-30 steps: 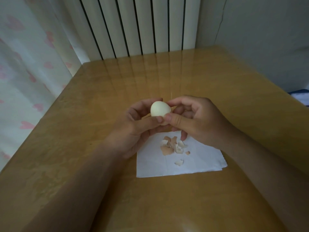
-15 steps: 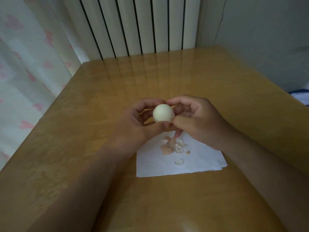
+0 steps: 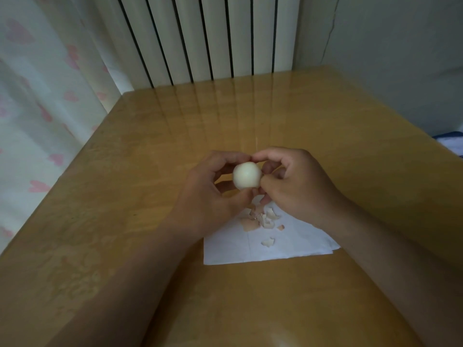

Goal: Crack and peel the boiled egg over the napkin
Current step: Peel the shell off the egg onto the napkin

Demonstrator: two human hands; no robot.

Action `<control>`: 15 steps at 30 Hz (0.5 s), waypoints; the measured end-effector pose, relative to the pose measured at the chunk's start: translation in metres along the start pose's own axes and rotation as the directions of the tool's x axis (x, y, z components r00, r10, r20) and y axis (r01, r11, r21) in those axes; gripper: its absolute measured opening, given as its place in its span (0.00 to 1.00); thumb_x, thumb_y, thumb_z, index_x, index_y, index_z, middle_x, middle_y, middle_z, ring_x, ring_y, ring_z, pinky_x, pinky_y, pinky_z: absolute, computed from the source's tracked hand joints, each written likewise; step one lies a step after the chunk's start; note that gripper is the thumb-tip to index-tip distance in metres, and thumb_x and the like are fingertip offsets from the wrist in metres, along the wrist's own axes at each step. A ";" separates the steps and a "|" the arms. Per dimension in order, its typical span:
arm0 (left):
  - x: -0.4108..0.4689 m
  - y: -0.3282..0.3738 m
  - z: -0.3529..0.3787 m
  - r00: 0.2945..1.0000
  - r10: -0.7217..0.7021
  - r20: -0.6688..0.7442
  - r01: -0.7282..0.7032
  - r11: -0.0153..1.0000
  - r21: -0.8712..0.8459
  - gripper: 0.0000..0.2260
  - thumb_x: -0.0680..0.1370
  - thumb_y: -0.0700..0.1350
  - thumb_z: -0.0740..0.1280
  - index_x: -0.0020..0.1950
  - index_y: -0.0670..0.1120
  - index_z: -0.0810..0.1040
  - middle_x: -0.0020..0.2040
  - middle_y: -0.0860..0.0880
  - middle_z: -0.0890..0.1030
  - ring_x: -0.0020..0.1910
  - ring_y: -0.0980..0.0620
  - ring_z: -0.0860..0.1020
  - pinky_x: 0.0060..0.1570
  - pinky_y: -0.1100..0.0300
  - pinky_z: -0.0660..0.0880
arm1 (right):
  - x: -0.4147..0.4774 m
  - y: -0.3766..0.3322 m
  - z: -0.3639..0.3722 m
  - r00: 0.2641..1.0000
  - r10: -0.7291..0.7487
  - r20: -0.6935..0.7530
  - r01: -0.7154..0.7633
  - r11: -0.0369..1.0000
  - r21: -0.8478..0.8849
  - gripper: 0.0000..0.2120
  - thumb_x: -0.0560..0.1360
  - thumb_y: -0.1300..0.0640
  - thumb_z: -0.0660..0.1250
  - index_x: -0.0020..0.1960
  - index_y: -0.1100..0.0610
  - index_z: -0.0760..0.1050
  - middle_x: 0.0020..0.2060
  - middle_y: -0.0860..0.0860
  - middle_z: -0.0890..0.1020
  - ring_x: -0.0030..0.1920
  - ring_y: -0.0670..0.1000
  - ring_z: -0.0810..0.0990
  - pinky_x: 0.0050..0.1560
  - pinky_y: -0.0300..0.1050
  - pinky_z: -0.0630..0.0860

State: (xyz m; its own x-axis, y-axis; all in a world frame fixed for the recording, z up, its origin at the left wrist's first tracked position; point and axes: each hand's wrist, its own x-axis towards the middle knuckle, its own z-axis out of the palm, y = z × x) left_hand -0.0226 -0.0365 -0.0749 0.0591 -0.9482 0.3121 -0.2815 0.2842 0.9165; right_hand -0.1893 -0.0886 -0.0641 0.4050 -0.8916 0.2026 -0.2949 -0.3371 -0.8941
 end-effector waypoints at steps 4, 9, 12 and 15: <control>0.002 0.004 -0.002 0.999 -0.049 -0.018 0.048 0.997 -0.061 0.21 0.69 0.33 0.78 0.58 0.51 0.80 0.57 0.49 0.83 0.58 0.53 0.83 0.54 0.55 0.81 | -0.002 -0.003 -0.003 0.997 -0.064 -0.041 0.060 0.994 -0.093 0.17 0.74 0.66 0.66 0.57 0.49 0.81 0.35 0.50 0.83 0.34 0.52 0.85 0.38 0.56 0.84; 0.004 0.006 -0.008 0.985 -0.171 -0.028 0.160 0.962 -0.222 0.22 0.68 0.41 0.78 0.60 0.49 0.80 0.55 0.47 0.84 0.55 0.46 0.84 0.55 0.47 0.81 | -0.003 -0.011 -0.004 0.991 -0.085 -0.104 0.073 0.991 -0.116 0.10 0.71 0.64 0.68 0.50 0.52 0.79 0.33 0.46 0.79 0.32 0.47 0.80 0.35 0.53 0.83; 0.007 0.006 -0.010 0.972 -0.233 0.020 0.222 0.896 -0.384 0.25 0.66 0.42 0.77 0.62 0.45 0.77 0.55 0.41 0.85 0.53 0.40 0.85 0.56 0.44 0.80 | -0.003 -0.013 -0.005 0.988 -0.096 -0.119 0.081 0.989 -0.124 0.08 0.70 0.63 0.69 0.47 0.53 0.78 0.34 0.46 0.79 0.32 0.45 0.78 0.33 0.52 0.82; 0.008 0.007 -0.010 0.966 -0.252 0.065 0.254 0.858 -0.446 0.20 0.70 0.38 0.73 0.61 0.43 0.77 0.52 0.39 0.85 0.51 0.41 0.85 0.56 0.44 0.80 | -0.004 -0.014 -0.005 0.987 -0.101 -0.121 0.087 0.989 -0.116 0.07 0.70 0.63 0.69 0.46 0.54 0.78 0.34 0.46 0.79 0.31 0.46 0.78 0.32 0.51 0.82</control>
State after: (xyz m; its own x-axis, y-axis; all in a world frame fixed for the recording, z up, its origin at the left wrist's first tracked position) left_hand -0.0148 -0.0407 -0.0632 0.0655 -0.9964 0.0545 0.2003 0.0666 0.9775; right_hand -0.1915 -0.0821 -0.0503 0.3249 -0.8830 0.3388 -0.3566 -0.4462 -0.8208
